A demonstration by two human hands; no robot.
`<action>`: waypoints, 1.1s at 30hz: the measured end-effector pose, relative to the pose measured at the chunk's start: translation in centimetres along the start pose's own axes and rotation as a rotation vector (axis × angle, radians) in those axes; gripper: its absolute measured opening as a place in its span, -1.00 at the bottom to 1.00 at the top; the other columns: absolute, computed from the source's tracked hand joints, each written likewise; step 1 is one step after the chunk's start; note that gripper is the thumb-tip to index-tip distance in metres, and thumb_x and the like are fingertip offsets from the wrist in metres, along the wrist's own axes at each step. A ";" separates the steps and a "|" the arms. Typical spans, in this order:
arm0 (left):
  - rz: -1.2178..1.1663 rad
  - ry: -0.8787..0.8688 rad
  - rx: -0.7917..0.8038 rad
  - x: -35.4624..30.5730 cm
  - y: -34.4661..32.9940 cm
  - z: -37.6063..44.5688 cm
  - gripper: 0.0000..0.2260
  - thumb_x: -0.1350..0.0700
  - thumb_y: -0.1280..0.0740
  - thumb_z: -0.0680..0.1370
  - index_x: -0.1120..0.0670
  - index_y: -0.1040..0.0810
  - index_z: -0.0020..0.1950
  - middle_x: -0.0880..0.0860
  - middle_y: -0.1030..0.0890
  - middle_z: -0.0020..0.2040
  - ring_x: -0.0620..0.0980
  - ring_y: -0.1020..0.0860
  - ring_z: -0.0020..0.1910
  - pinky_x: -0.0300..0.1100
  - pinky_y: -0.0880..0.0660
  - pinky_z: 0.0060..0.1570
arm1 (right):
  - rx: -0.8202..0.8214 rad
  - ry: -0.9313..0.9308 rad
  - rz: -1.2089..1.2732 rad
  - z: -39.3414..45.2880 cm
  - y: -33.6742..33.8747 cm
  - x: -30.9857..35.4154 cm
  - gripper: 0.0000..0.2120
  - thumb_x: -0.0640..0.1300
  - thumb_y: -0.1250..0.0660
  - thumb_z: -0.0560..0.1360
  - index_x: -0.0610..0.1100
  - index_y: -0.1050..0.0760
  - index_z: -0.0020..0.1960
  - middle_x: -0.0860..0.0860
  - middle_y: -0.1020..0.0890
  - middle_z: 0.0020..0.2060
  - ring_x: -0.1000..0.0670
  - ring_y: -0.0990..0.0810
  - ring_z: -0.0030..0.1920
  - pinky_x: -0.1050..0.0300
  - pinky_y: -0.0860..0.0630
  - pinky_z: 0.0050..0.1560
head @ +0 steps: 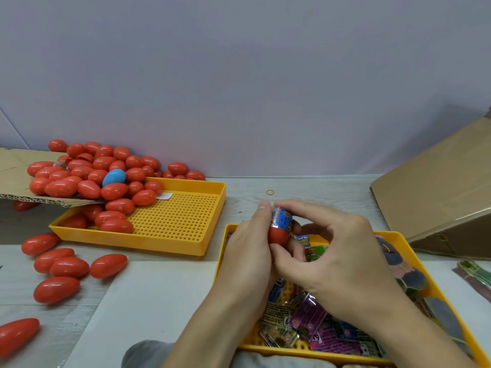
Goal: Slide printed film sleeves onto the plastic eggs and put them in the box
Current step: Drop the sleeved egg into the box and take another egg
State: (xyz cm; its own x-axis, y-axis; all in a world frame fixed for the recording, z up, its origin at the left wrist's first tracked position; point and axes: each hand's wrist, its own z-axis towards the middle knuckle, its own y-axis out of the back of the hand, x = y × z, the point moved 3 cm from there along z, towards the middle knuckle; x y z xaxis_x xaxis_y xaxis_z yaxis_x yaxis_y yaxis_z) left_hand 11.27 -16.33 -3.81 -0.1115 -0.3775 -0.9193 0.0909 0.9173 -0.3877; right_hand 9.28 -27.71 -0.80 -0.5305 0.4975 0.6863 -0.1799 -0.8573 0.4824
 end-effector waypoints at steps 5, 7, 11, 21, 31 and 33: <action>0.114 -0.037 -0.068 0.6 0.5 0.4 -0.53 -0.26 -0.19 0.55 0.02 -0.68 -0.30 0.13 -0.57 -0.39 0.04 -0.53 -0.41 -0.03 -0.45 -0.18 | -0.021 -0.024 -0.030 0.0 -0.1 -0.1 -0.55 0.00 -0.50 0.29 0.09 -0.63 0.18 0.34 -0.65 -0.08 0.29 -0.62 -0.06 0.44 -0.51 -0.05; 0.139 -0.049 -0.084 0.8 0.6 0.4 -0.55 -0.29 -0.19 0.45 0.01 -0.69 -0.28 0.16 -0.60 -0.31 0.08 -0.55 -0.32 0.08 -0.49 -0.07 | -0.022 -0.034 -0.018 -0.1 0.0 -0.3 -0.55 -0.03 -0.55 0.30 0.11 -0.63 0.18 0.34 -0.65 -0.08 0.28 -0.62 -0.06 0.41 -0.53 -0.05; 0.157 -0.083 -0.095 1.0 0.7 0.4 -0.57 -0.30 -0.21 0.43 -0.02 -0.72 -0.23 0.12 -0.65 -0.16 0.04 -0.62 -0.19 0.07 -0.56 -0.03 | -0.051 -0.071 0.053 -0.1 0.1 -0.8 -0.54 0.01 -0.54 0.30 0.19 -0.58 0.17 0.36 -0.64 -0.05 0.29 -0.64 -0.07 0.46 -0.53 -0.10; 0.166 -0.157 0.089 0.0 -0.1 0.1 -0.59 -0.16 -0.23 0.55 0.13 -0.62 -0.24 0.02 -0.54 -0.39 0.06 -0.52 -0.30 -0.09 -0.49 -0.20 | 0.030 0.024 0.070 0.1 0.1 0.1 -0.74 0.07 -0.37 0.34 0.36 -0.54 -0.02 0.12 -0.67 -0.15 0.09 -0.66 -0.20 0.20 -0.59 -0.21; 0.176 -0.176 0.082 -0.2 -0.3 -0.1 -0.62 -0.16 -0.20 0.56 0.03 -0.62 -0.28 0.01 -0.52 -0.40 0.00 -0.54 -0.35 -0.14 -0.50 -0.26 | 0.004 0.034 0.030 0.0 0.1 0.2 -0.68 0.07 -0.38 0.35 0.23 -0.54 0.10 0.18 -0.67 -0.18 0.17 -0.65 -0.22 0.32 -0.55 -0.23; 0.144 -0.165 0.081 -0.3 -0.3 -0.2 -0.57 -0.13 -0.17 0.63 0.02 -0.60 -0.33 0.02 -0.52 -0.40 -0.01 -0.54 -0.38 -0.20 -0.51 -0.30 | -0.004 0.031 0.025 0.0 -0.1 0.4 -0.62 0.04 -0.39 0.34 0.19 -0.53 0.16 0.23 -0.66 -0.15 0.20 -0.65 -0.18 0.42 -0.52 -0.22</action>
State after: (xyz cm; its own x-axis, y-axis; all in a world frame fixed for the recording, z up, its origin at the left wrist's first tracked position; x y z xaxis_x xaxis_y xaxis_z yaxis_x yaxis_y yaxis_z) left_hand 11.03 -16.46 -3.43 0.0708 -0.2649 -0.9617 0.1736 0.9526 -0.2496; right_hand 9.11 -27.45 -0.51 -0.5606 0.4719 0.6805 -0.1700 -0.8698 0.4631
